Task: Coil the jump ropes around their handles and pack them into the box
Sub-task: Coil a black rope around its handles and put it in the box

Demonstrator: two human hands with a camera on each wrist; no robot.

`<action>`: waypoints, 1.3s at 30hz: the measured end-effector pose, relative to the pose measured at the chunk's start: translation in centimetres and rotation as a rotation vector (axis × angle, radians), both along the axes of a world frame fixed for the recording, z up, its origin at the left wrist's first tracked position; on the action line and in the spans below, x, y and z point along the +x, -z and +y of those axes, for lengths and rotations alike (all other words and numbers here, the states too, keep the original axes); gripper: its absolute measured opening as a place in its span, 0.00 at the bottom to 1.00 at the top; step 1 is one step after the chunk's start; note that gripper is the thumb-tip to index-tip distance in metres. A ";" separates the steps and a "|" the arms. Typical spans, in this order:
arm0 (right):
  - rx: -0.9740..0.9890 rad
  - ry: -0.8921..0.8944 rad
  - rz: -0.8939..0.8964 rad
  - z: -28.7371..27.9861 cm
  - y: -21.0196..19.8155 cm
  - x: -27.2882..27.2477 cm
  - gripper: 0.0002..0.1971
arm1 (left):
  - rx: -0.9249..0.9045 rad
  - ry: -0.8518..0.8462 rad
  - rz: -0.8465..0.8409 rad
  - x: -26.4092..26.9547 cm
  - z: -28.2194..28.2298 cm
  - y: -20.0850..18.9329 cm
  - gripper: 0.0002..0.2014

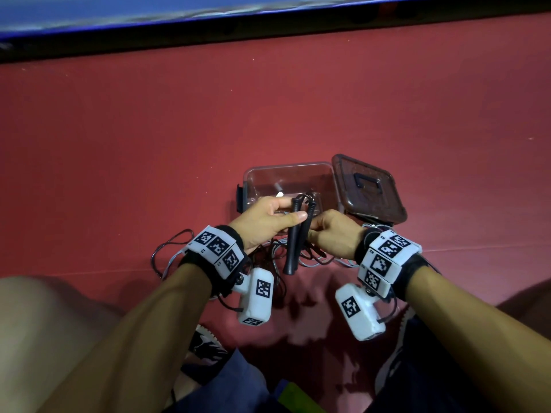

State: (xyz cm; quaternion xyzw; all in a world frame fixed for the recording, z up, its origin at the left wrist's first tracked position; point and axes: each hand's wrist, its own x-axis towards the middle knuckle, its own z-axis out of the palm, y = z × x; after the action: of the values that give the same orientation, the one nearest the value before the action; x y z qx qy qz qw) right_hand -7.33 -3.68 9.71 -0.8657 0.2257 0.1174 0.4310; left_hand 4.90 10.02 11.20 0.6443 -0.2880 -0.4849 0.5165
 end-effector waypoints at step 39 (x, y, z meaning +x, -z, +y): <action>-0.144 -0.078 0.100 1.3 -1.2 -0.2 0.08 | 0.242 0.125 -0.555 0.2 -0.1 0.0 0.23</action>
State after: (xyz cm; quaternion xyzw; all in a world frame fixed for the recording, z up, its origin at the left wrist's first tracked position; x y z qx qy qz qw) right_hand -7.48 -2.42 10.90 -0.8957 0.2209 0.1608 0.3508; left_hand 5.09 9.90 11.18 0.7901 -0.3971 -0.3521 0.3068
